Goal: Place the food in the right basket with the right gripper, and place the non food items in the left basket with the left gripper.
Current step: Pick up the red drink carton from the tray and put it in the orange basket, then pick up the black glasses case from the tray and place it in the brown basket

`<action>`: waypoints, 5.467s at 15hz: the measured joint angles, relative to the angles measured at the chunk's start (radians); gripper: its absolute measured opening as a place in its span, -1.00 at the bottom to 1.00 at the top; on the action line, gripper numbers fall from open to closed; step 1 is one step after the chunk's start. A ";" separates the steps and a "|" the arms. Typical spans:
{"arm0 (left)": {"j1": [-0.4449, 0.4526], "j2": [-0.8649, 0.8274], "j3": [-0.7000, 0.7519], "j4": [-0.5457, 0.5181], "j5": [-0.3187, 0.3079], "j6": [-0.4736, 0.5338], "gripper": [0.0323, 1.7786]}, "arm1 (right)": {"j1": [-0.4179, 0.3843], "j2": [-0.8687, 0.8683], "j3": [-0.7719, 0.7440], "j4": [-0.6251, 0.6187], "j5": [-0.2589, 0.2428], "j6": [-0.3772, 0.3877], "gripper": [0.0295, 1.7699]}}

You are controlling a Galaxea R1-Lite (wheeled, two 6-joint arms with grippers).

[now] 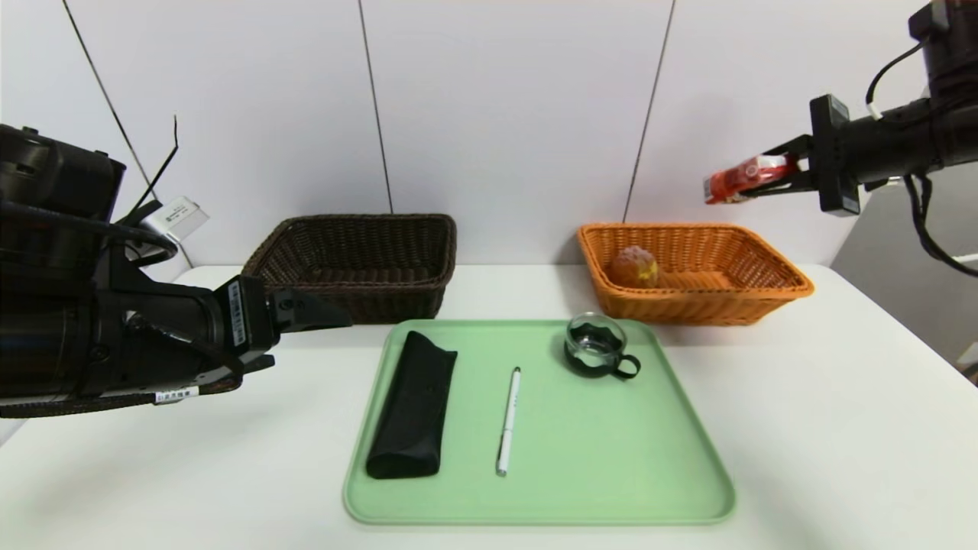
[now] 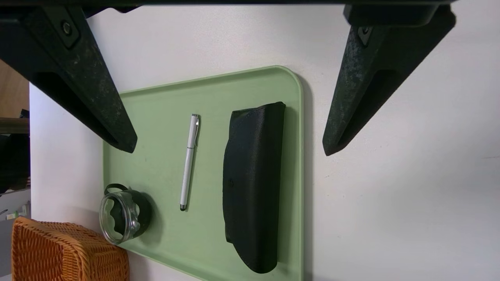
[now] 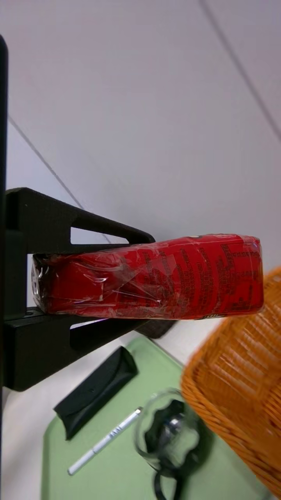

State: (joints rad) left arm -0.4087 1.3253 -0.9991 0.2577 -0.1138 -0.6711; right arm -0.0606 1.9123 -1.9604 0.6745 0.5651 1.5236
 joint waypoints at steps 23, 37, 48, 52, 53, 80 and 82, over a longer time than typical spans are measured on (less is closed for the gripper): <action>-0.001 -0.001 0.008 0.000 0.001 -0.003 0.90 | -0.085 0.271 0.000 -0.050 -0.080 0.009 0.29; -0.004 -0.020 0.005 -0.070 0.010 0.069 0.90 | 0.089 -0.214 0.001 -0.040 -0.051 -0.233 0.82; -0.033 0.001 -0.034 -0.068 0.083 0.148 0.90 | 0.249 -0.301 0.056 0.031 -0.357 -1.161 0.91; -0.103 0.031 -0.048 -0.043 0.213 0.146 0.90 | 0.291 -0.326 0.185 0.030 -0.383 -1.353 0.91; -0.117 0.039 -0.057 -0.023 0.219 0.145 0.90 | 0.304 -0.340 0.225 0.030 -0.383 -1.374 0.91; -0.356 0.557 -0.555 0.444 0.260 0.092 0.90 | 0.204 -0.451 0.603 -0.092 -0.469 -1.186 0.92; -0.355 0.590 -0.609 0.504 0.261 0.092 0.90 | 0.189 -0.451 0.626 -0.093 -0.450 -1.188 0.92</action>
State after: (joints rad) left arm -0.7638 1.9155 -1.6081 0.7619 0.1477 -0.5787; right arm 0.1287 1.4609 -1.3349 0.5811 0.1153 0.3357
